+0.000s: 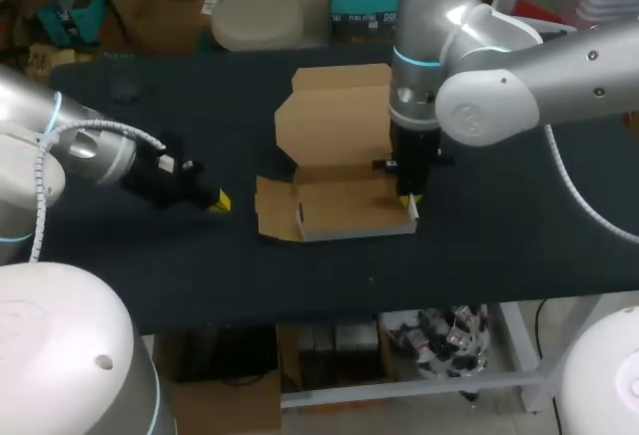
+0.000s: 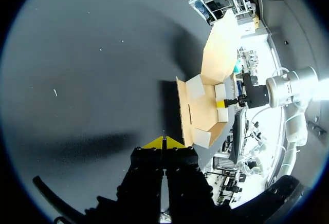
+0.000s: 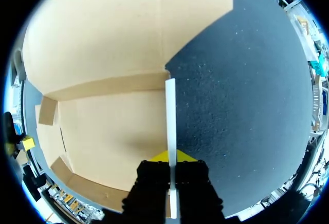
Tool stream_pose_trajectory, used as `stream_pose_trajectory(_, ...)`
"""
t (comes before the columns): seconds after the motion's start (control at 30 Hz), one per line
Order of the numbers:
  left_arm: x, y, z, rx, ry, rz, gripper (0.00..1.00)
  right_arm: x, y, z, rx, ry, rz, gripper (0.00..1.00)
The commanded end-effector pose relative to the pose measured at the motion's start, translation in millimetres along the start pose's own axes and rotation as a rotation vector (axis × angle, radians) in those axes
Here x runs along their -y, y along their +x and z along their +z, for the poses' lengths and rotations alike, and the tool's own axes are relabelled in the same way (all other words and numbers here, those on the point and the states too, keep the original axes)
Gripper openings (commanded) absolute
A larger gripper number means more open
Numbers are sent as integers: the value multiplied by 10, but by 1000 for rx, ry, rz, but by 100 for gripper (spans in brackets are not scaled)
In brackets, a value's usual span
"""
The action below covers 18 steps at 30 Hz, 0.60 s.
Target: Assemble the packaging by folding the flat box into shape, placing the metal phone stand inside, and closing the box properly
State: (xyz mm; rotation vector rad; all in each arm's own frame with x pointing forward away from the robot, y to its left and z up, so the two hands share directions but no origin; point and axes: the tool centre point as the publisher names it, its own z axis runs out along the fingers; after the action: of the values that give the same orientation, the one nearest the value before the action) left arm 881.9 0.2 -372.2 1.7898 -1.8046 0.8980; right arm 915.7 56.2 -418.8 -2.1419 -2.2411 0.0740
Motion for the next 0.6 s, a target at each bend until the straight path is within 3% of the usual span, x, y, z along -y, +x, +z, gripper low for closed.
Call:
stream_pose_trajectory(0.03,79,-56,123,-24,-20,5,0,-6,10,-8,4,2,1,0)
stream_pose_trajectory(0.6,101,-25,461,-68,-61,27,0,-6,10,-8,4,2,1,0)
